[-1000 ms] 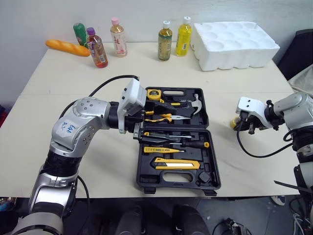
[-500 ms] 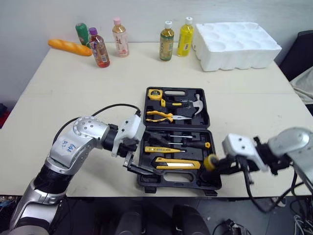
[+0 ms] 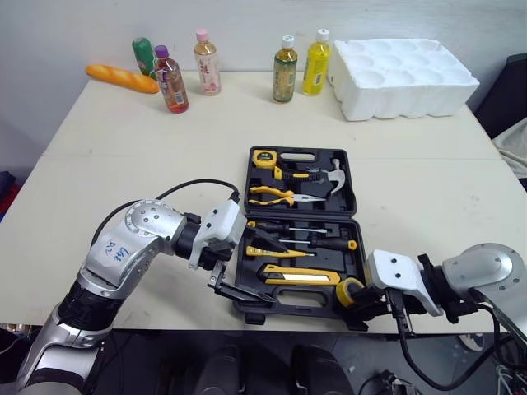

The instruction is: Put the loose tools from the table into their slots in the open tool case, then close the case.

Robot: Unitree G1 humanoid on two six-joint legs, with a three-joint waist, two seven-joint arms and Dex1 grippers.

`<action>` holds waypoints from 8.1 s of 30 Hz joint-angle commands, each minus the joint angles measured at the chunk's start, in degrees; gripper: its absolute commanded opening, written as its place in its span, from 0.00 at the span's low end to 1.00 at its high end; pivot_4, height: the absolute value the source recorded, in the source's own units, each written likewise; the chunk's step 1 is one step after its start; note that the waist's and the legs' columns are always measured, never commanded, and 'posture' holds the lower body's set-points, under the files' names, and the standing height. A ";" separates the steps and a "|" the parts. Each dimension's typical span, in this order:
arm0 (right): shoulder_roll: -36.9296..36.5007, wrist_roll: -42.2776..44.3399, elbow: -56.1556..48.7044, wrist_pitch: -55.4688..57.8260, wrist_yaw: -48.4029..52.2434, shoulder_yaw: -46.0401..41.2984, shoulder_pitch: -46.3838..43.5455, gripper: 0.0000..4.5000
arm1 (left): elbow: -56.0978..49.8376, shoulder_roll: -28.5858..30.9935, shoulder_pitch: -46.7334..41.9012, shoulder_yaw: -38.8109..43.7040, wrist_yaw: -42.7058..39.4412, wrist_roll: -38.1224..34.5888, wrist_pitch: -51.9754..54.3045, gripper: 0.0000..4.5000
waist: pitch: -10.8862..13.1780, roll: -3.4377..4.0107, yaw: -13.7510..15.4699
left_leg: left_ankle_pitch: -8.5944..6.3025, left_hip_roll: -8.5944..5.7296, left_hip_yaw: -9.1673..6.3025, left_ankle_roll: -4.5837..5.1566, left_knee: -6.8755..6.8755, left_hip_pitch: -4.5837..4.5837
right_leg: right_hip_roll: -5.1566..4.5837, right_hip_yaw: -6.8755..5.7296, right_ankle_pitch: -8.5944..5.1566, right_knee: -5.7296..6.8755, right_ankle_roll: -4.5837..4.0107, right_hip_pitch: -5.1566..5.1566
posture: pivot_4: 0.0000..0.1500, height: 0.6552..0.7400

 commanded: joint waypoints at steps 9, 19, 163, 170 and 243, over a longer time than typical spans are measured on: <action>-2.96 9.38 -1.11 0.22 1.98 -10.12 0.44 0.90 | -1.69 -0.05 -0.86 0.96 0.32 -0.59 -0.21 1.00 | 0.01 -0.02 0.01 | 0.00 0.01 -0.03 0.03 0.00 0.00 | 0.00 -0.01 0.00 -0.01 0.00 0.03 | 1.00 0.98; 15.27 10.66 7.62 -15.16 -3.15 -12.04 10.16 0.16 | -1.89 -1.15 -1.19 0.90 1.21 -1.21 0.61 1.00 | -0.01 -0.20 0.24 | 0.01 -0.02 -0.08 0.05 -0.01 0.00 | 0.00 -0.08 0.00 -0.02 0.00 0.10 | 1.00 0.98; 23.05 -2.42 52.00 26.88 -30.58 0.73 -41.54 0.36 | 40.23 -17.65 -20.50 6.37 35.62 17.00 32.23 0.12 | -0.26 -0.32 0.05 | 0.16 -0.24 -0.08 0.24 0.97 -1.37 | 0.09 -0.76 0.15 0.95 0.26 -1.11 | 1.00 0.98; 23.80 -1.51 50.07 28.32 -31.69 0.71 -40.90 0.00 | 38.99 -18.43 -19.22 4.91 35.49 16.85 32.61 0.03 | -0.40 -0.48 0.13 | 0.15 -0.27 -0.14 0.24 0.96 -1.16 | 0.02 -0.71 0.15 0.89 0.26 -0.85 | 1.00 0.98; 2.34 17.16 7.52 -11.23 -5.66 -15.98 21.31 0.01 | 30.46 -0.73 -4.45 14.70 24.57 6.23 1.66 0.00 | -0.16 -0.51 0.40 | -0.20 -0.07 0.09 -0.16 -0.06 0.22 | -0.12 0.10 0.09 0.18 0.14 0.07 | 1.00 0.98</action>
